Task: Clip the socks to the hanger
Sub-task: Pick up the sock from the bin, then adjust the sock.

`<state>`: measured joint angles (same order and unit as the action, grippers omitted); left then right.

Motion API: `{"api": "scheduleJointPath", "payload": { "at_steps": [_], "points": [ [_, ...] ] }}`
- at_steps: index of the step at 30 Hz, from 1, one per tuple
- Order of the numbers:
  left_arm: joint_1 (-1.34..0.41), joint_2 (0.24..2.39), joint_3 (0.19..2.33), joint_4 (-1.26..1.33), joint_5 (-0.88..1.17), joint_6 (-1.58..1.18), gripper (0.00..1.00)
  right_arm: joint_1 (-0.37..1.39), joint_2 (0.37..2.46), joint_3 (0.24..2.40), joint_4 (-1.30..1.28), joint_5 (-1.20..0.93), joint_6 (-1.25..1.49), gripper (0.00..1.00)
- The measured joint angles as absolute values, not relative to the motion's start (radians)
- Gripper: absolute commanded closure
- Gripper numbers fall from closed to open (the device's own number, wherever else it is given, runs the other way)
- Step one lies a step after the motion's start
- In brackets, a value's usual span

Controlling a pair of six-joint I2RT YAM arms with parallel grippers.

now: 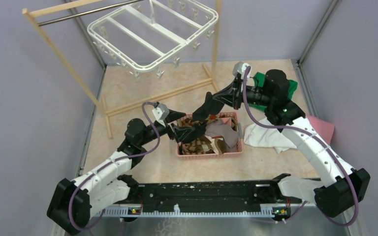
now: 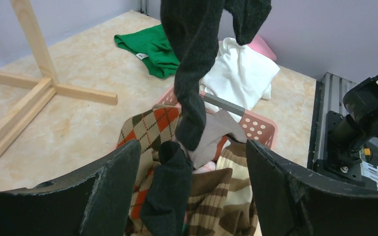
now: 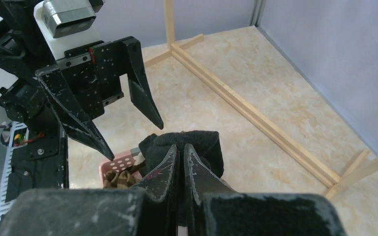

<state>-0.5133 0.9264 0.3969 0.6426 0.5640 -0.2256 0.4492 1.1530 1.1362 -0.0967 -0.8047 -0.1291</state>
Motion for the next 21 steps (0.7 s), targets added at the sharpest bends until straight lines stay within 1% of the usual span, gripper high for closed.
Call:
{"api": "scheduleJointPath", "payload": {
  "at_steps": [3, 5, 6, 7, 9, 11, 12, 18, 21],
  "points": [
    [-0.546, 0.981, 0.435, 0.648, 0.562, -0.174, 0.20, 0.449, 1.152, 1.125, -0.078, -0.811, -0.112, 1.00],
    [-0.564, 1.010, 0.448, 0.657, 0.559, -0.149, 0.27, 0.449, 1.152, 1.120, -0.073, -0.814, -0.106, 1.00],
    [-0.570, 1.025, 0.454, 0.661, 0.559, -0.141, 0.32, 0.449, 1.152, 1.120, -0.074, -0.815, -0.103, 1.00],
    [-0.576, 1.042, 0.461, 0.666, 0.559, -0.130, 0.42, 0.449, 1.152, 1.120, -0.073, -0.815, -0.101, 1.00],
    [-0.583, 1.075, 0.475, 0.669, 0.560, -0.115, 0.70, 0.449, 1.151, 1.120, -0.073, -0.817, -0.099, 1.00],
    [-0.585, 1.107, 0.494, 0.668, 0.560, -0.100, 0.93, 0.449, 1.151, 1.120, -0.074, -0.818, -0.100, 1.00],
    [-0.585, 1.119, 0.504, 0.664, 0.560, -0.095, 1.00, 0.449, 1.151, 1.120, -0.075, -0.818, -0.100, 1.00],
    [-0.585, 1.088, 0.534, 0.592, 0.528, -0.019, 1.00, 0.449, 1.137, 1.120, -0.129, -0.823, -0.151, 1.00],
    [-0.586, 1.021, 0.563, 0.468, 0.485, 0.066, 1.00, 0.449, 1.116, 1.120, -0.221, -0.837, -0.255, 1.00]
  ]
}}
